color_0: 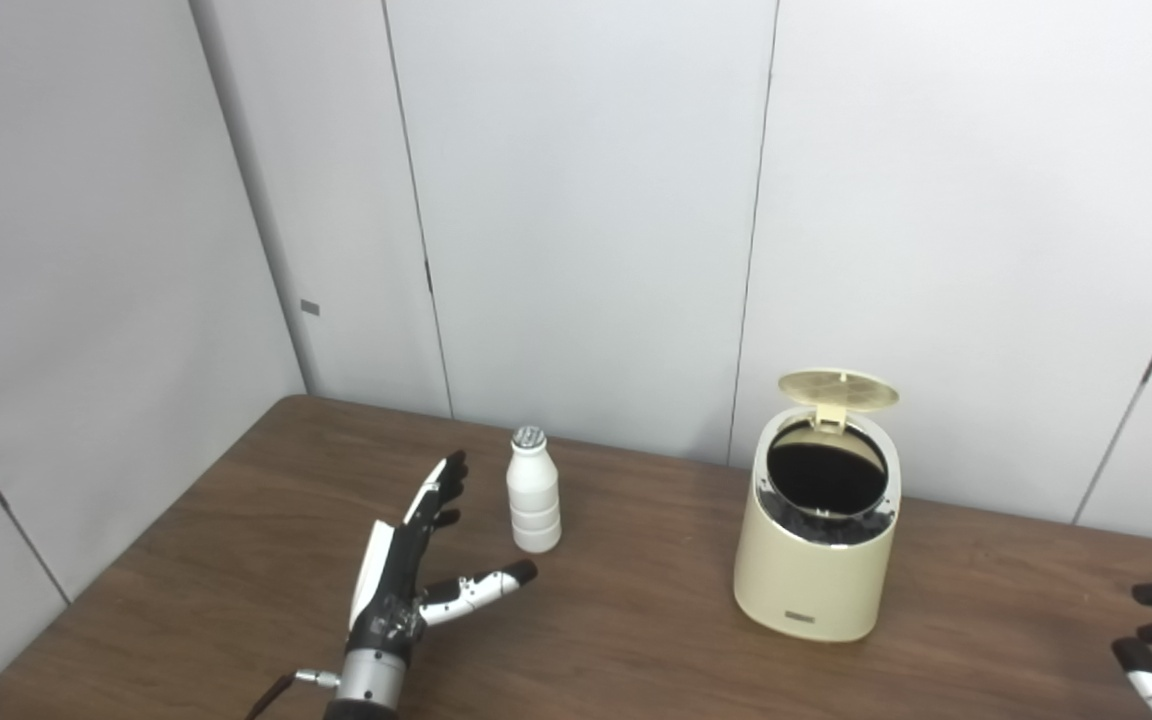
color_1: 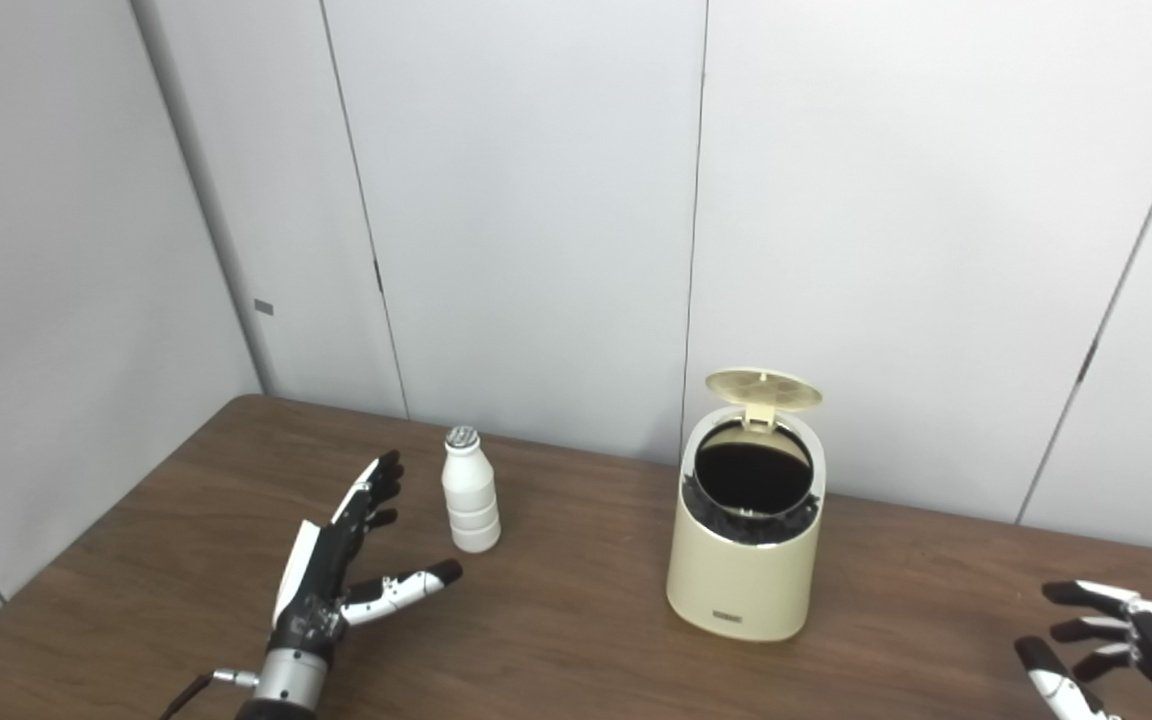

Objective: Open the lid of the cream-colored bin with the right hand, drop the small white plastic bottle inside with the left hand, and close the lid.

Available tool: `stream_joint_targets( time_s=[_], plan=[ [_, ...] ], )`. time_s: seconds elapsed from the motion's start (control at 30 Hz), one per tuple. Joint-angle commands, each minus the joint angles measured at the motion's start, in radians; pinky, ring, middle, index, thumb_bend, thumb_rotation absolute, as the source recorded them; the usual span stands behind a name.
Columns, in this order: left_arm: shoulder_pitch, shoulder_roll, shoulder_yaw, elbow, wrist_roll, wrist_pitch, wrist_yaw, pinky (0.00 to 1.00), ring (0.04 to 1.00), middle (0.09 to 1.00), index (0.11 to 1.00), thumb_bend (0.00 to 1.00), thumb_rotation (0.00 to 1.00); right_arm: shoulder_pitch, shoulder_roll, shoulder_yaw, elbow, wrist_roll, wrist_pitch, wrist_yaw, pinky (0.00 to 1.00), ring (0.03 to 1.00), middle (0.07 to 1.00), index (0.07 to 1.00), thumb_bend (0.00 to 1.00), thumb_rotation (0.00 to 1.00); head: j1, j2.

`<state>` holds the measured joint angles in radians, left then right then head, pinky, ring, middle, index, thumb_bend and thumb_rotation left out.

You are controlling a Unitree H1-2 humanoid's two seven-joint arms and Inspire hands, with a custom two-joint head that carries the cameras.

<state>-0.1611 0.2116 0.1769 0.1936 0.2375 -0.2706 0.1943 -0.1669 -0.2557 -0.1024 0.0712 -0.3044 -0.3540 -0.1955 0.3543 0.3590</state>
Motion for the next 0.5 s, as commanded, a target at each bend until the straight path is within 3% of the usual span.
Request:
stream_joint_targets(
  time_s=[0.0, 0.23, 0.47],
  plan=[
    [-0.028, 0.019, 0.003, 0.018, 0.025, -0.023, 0.035, 0.85, 0.905, 0.916, 0.945, 1.00, 0.32, -0.032, -0.010, -0.013, -0.026, 0.008, -0.016, -0.007, 0.35, 0.535, 0.656, 0.607, 0.43, 0.57, 0.001, 0.000],
    [-0.049, 0.028, -0.004, 0.053, 0.050, 0.012, 0.053, 0.85, 0.908, 0.916, 0.944, 1.00, 0.31, -0.029, -0.012, -0.014, -0.032, 0.006, -0.017, -0.004, 0.36, 0.547, 0.653, 0.610, 0.47, 0.62, -0.003, 0.002],
    [-0.073, 0.040, -0.033, 0.041, 0.099, 0.150, 0.037, 0.80, 0.873, 0.890, 0.926, 0.97, 0.25, -0.023, -0.010, -0.014, -0.052, 0.010, 0.003, 0.004, 0.37, 0.555, 0.653, 0.603, 0.53, 0.65, -0.008, 0.006]
  ],
)
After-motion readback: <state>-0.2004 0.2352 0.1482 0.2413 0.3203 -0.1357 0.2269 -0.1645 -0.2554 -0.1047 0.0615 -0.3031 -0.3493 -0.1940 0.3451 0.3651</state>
